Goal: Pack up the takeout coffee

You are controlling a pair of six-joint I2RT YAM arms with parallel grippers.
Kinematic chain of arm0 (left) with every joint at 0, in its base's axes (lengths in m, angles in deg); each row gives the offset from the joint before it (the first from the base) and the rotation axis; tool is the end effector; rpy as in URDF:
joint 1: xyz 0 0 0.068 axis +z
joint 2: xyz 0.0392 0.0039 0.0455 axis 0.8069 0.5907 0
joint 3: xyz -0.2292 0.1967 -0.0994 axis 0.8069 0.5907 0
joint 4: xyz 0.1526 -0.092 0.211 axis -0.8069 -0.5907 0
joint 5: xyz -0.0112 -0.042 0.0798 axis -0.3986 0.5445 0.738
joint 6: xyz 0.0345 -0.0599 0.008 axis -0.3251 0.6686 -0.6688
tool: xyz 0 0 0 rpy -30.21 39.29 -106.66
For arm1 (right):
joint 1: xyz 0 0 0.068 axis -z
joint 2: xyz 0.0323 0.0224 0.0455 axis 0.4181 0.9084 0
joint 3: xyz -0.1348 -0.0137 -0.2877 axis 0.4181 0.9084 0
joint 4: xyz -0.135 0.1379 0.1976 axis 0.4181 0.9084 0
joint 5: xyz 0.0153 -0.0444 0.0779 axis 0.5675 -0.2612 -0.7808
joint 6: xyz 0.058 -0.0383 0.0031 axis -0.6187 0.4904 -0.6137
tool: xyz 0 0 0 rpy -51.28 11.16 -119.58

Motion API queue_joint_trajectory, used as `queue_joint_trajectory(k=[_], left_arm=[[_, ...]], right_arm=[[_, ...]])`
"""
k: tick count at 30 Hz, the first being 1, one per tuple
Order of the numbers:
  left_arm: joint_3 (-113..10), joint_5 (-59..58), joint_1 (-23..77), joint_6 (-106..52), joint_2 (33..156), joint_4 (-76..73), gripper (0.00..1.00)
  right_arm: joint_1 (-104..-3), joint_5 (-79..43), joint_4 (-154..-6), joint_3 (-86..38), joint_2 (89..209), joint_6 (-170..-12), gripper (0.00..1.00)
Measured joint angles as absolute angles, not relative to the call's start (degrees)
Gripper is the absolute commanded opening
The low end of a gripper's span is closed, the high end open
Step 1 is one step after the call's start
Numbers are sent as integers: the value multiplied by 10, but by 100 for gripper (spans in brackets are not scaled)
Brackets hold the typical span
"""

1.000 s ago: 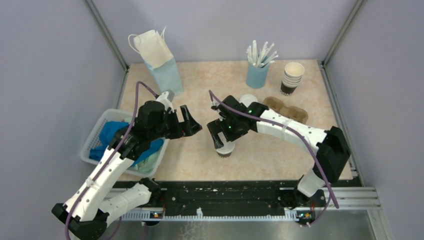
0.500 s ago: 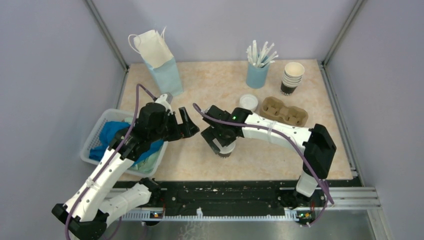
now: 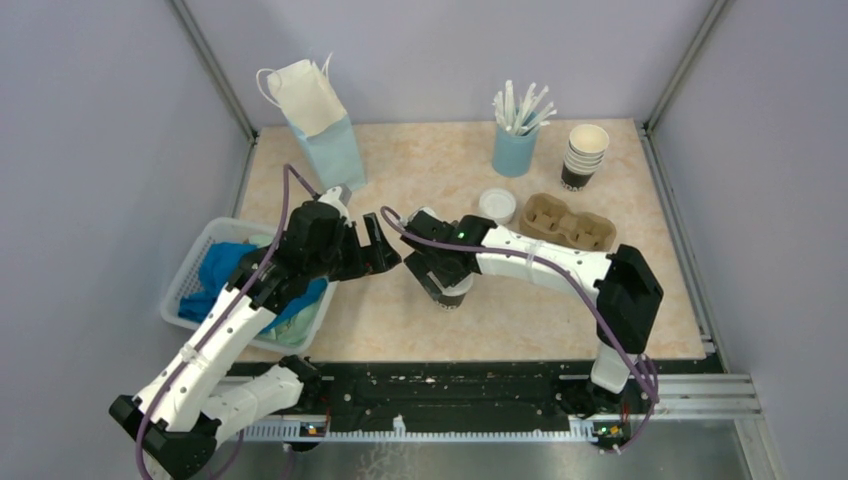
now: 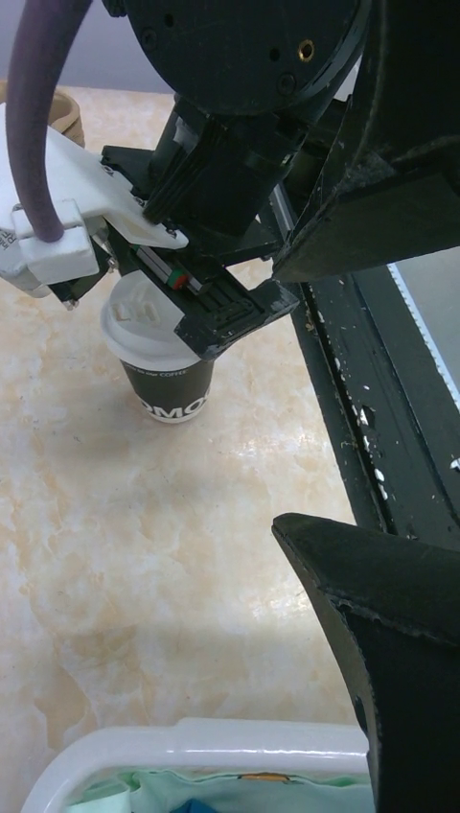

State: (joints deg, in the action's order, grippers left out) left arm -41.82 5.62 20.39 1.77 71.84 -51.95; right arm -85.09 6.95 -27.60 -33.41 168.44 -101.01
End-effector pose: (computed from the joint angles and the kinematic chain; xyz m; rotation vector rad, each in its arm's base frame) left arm 0.1513 -0.1020 0.3794 -0.1222 2.3605 -0.7008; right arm 0.2079 0.3307 0.2872 -0.9182 2.5004 -0.0136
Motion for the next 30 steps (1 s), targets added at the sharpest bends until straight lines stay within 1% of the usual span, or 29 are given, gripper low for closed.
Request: queue_joint_trajectory(k=[6,15,20,26,30], left_arm=[[-425,60,204,12,729,-521,97],[-447,84,204,-2,761,-526,96],[-448,99,204,-3,759,-528,96],[-448,115,204,-2,747,-531,96],[-448,118,204,-1,743,-531,97]], right_arm=[[-851,117,-294,-349,1700,-986,81],[-832,167,-345,-368,1719,-935,81],[-775,168,-364,-445,1786,-902,81],[-699,168,-365,-573,1882,-867,81],[-671,166,-353,-653,1935,-857,82]])
